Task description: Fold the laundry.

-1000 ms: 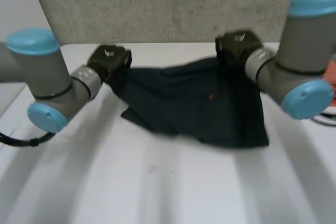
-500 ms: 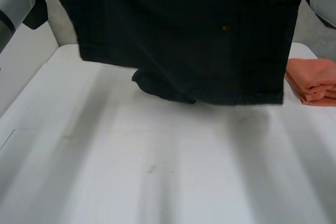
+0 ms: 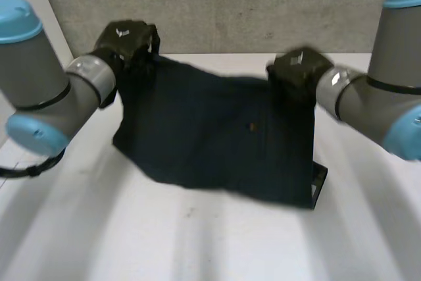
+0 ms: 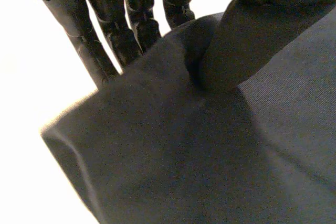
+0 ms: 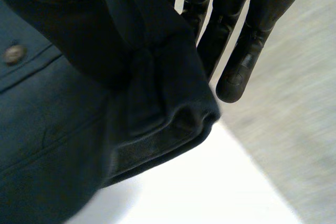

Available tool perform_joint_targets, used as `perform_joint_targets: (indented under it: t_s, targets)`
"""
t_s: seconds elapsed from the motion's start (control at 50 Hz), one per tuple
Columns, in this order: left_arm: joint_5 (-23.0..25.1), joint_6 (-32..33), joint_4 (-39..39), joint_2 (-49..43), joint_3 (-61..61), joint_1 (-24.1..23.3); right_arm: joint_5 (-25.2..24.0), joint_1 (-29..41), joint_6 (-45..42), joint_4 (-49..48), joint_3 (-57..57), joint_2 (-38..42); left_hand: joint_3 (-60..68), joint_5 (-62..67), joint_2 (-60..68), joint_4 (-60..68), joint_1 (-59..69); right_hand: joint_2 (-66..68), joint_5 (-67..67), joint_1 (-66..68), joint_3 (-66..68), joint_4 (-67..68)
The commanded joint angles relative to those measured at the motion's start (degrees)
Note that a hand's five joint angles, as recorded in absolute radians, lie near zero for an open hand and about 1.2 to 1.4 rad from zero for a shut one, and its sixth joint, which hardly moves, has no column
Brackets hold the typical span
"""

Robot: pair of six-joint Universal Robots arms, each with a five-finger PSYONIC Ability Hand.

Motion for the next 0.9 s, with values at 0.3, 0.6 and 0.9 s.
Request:
perform_joint_targets:
  t_s: [0.3, 0.6, 0.9]
  targets:
    - [-10.20, -0.56, 29.74, -1.45, 15.64, -2.83, 6.05, 1.00, 2.38, -31.93, -22.06, 6.53, 11.66, 13.88, 11.32, 11.11, 14.81, 12.37, 13.46, 22.99, 12.43, 11.72]
    - [-10.12, 0.49, 19.29, 1.02, -16.88, -3.00, -0.37, 1.27, -2.54, -16.81, -12.83, 17.69, 11.66, 13.88, 11.32, 11.11, 14.81, 12.37, 13.46, 22.99, 12.43, 11.72]
    - [-9.68, 10.51, 0.56, 13.48, -37.27, -5.20, -0.19, 1.00, -10.54, 5.68, 13.41, 1.64, 11.66, 13.88, 11.32, 11.11, 14.81, 12.37, 13.46, 22.99, 12.43, 11.72]
